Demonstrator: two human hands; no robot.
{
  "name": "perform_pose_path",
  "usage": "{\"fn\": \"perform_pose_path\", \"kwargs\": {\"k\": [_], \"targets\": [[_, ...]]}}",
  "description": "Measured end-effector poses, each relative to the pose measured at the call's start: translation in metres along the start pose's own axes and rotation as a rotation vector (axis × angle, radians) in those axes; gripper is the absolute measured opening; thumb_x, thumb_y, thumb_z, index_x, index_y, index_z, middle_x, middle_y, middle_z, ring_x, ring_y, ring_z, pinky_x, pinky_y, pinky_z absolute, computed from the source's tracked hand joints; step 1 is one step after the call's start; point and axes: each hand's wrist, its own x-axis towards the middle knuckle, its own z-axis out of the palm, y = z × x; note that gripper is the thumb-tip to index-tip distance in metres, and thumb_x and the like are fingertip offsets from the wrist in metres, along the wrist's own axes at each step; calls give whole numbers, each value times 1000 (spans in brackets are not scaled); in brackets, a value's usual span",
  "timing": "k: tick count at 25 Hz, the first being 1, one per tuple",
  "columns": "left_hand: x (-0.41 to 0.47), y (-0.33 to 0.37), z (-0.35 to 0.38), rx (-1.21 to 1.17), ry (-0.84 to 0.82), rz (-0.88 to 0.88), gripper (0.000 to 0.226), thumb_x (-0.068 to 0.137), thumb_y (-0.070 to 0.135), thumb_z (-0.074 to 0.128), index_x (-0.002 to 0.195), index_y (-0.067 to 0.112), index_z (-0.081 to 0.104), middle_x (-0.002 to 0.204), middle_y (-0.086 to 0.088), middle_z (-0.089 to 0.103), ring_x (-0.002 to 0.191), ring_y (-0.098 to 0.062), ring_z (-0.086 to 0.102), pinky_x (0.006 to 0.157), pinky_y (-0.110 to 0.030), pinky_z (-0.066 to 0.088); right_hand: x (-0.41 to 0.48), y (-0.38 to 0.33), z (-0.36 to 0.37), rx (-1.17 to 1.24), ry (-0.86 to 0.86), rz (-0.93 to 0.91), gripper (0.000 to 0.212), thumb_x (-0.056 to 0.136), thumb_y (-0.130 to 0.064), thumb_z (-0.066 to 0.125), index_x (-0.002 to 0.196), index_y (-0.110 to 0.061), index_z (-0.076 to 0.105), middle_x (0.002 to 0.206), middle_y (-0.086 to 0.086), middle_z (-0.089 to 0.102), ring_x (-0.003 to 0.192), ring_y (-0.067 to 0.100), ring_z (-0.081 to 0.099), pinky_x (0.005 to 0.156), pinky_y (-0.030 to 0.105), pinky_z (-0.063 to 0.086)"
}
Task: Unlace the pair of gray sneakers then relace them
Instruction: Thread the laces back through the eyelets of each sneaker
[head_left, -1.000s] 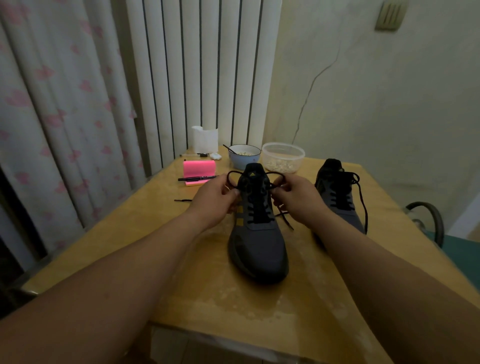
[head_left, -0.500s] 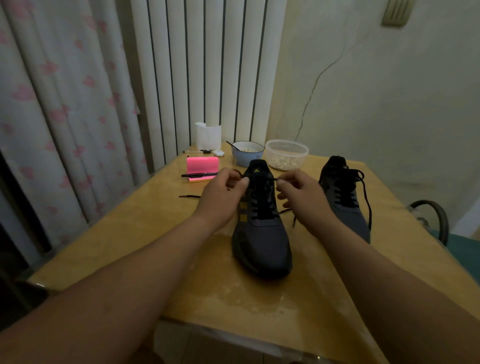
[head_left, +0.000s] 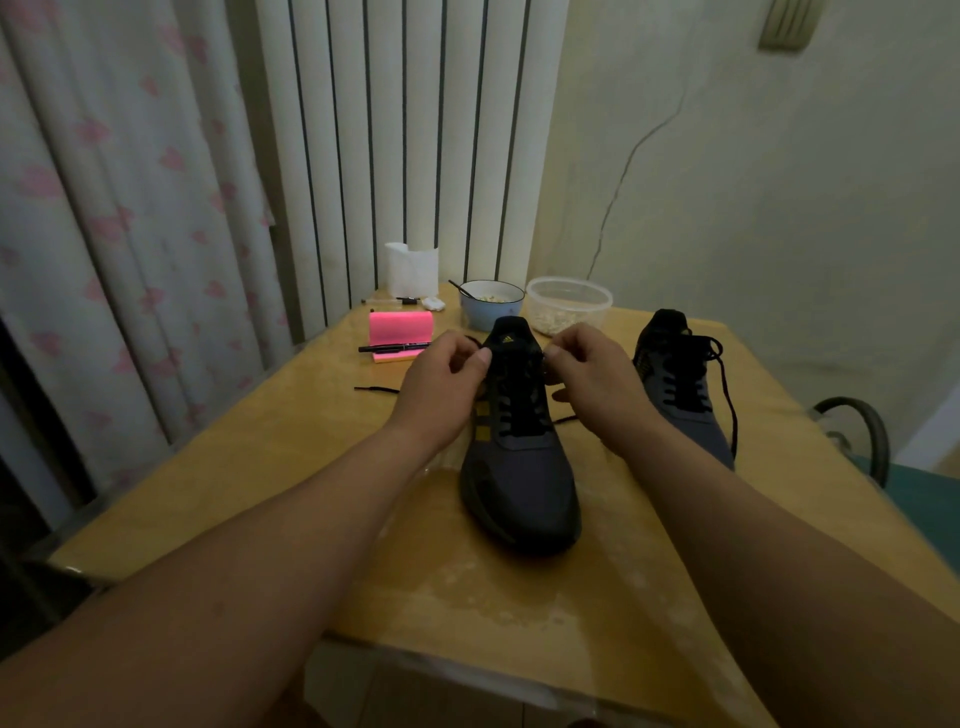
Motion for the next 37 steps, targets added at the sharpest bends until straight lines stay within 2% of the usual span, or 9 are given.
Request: {"fn": "perform_pose_path", "kwargs": {"k": [4,11,15,19,23,28,31,33,37], "targets": [[-3,1,7,159,-10,-106,41,94,54,70,109,20,53,99,1,63,91,-17,65,73,-38,58,-4,-1,11,-46,-39,157,38,93,-50,69,100,-14,57,98,9,66,91,26,67,82,53,60],[1,20,10,445,-71,-48,28,100,43,59,108,18,51,94,-1,59,80,-16,58,61,-33,42,6,-23,9,-277,-28,117,27,85,-35,68,95,-15,53,91,6,64,82,26,65,75,51,61],[1,18,8,340,-99,-74,21,103,37,55,113,19,51,103,-4,61,87,-18,61,64,-31,45,5,-12,5,59,-63,263,21,93,-22,68,104,-12,54,108,16,68,96,29,70,82,51,63],[-2,6,-1,147,-198,-157,40,102,50,60,125,20,48,119,-4,61,103,-18,63,78,-35,55,-9,1,-17,332,-219,358,22,104,-26,62,119,-11,59,122,13,69,113,25,68,97,48,58],[-7,7,2,157,-244,-248,54,97,48,68,135,21,40,124,-3,58,106,-19,64,77,-34,56,-14,1,-7,5,-274,264,34,93,-39,75,112,-14,60,109,7,71,102,25,70,89,48,62],[-3,19,4,240,-258,-295,61,96,44,67,139,18,33,114,-4,61,99,-20,65,75,-37,58,-9,-15,4,-306,-200,221,31,93,-42,67,99,-13,61,95,13,69,89,31,69,83,53,61],[-4,25,8,381,-225,-249,57,97,39,63,137,13,34,105,-5,62,93,-23,63,71,-40,54,-14,-16,3,-367,-193,161,25,93,-38,65,94,-13,60,91,12,66,85,31,66,76,50,57],[-6,26,12,437,-200,-224,52,96,38,61,134,14,35,108,-7,63,95,-26,64,82,-47,58,-18,-13,2,-378,-187,108,18,94,-32,64,92,-17,55,89,6,62,80,24,59,66,42,49],[-7,22,13,382,-171,-238,59,100,52,54,141,15,33,120,-3,61,107,-26,63,93,-49,56,-13,-13,5,-351,-192,148,26,99,-41,60,102,-16,53,95,5,63,85,24,63,75,44,59]]}}
